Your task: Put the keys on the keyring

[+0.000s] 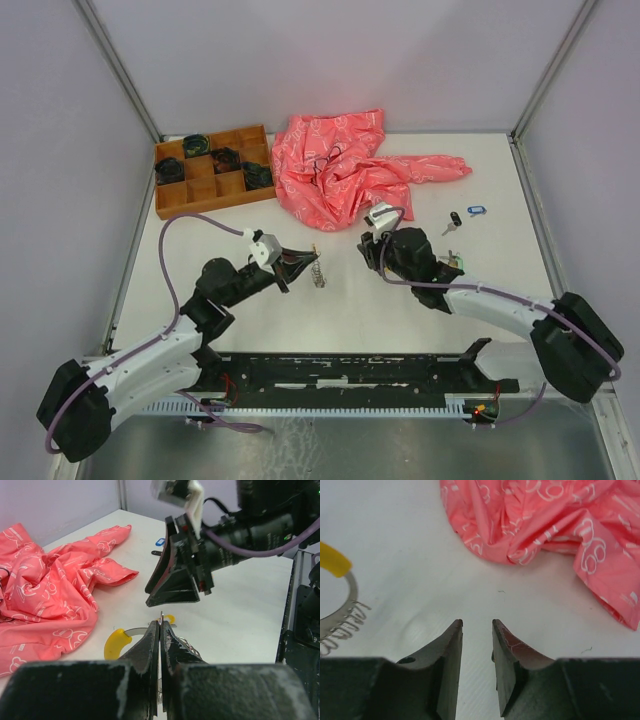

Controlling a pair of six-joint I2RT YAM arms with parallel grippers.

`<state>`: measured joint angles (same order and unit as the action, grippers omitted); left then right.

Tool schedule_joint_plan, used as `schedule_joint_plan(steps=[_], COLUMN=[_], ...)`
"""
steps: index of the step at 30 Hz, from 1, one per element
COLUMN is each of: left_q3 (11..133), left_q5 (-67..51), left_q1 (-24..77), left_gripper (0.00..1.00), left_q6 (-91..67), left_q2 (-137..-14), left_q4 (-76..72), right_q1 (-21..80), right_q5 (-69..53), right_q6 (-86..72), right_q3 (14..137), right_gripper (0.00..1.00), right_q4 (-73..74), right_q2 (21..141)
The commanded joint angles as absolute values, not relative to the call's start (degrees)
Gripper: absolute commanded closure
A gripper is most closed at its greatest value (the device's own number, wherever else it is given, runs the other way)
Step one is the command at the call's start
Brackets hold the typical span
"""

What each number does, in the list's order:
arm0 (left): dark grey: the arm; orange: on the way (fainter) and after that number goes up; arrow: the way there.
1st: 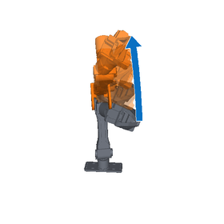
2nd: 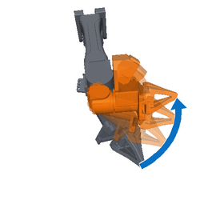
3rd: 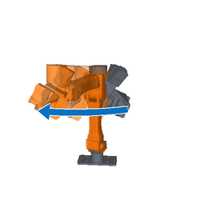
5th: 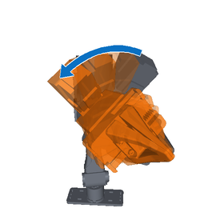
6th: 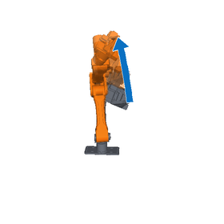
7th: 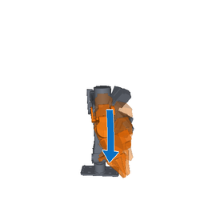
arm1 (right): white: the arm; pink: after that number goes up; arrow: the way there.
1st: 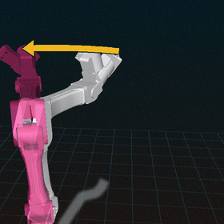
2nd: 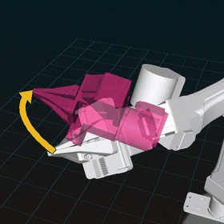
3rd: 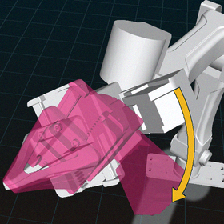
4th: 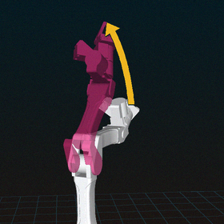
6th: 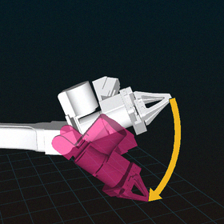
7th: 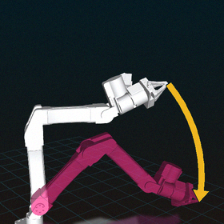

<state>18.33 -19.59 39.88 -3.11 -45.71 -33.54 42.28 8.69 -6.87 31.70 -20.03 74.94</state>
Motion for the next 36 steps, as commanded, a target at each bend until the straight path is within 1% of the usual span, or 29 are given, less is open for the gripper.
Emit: schedule_joint_plan(steps=[1, 4, 10, 14, 19, 27, 36], left_q3=[18.22, 19.2, 20.61, 21.88, 23.15, 24.65, 24.76], left_q5=[-20.93, -23.48, -28.17, -31.21, -35.01, -39.49, -41.0], left_q1=[39.72, 39.73, 39.73, 39.71, 39.67, 39.7, 39.72], left_gripper=[0.97, 0.97, 0.97, 0.97, 0.97, 0.97, 0.97], left_q6=[-5.53, -5.05, -3.44, -2.43, -1.27, -0.35, -1.31], left_q2=[-46.79, -47.9, -47.99, -48.16, -48.12, -48.85, -49.39], left_q4=[-40.33, -40.52, -40.69, -40.5, -40.52, -40.64, -43.12], right_q1=[42.5, 42.45, 42.47, 42.54, 42.47, 42.51, 42.53], right_q5=[-5.39, -16.03, -26.67, -34.43, -40.83, -46.47, -47.93], right_q6=[1.29, 6.9, 14.98, 20.38, 22.38, 23.05, 21.74], right_q3=[32.64, 33.08, 35.07, 36.55, 39.21, 43.87, 45.16], right_gripper=[0.59, 0.58, 0.6, 0.62, 0.63, 0.68, 0.71], right_q4=[-17.61, -15.72, -9.99, -7.07, -5.64, -3.9, -3.6], right_q2=[66.56, 61.17, 53.61, 51.81, 52.37, 55.85, 58.56])
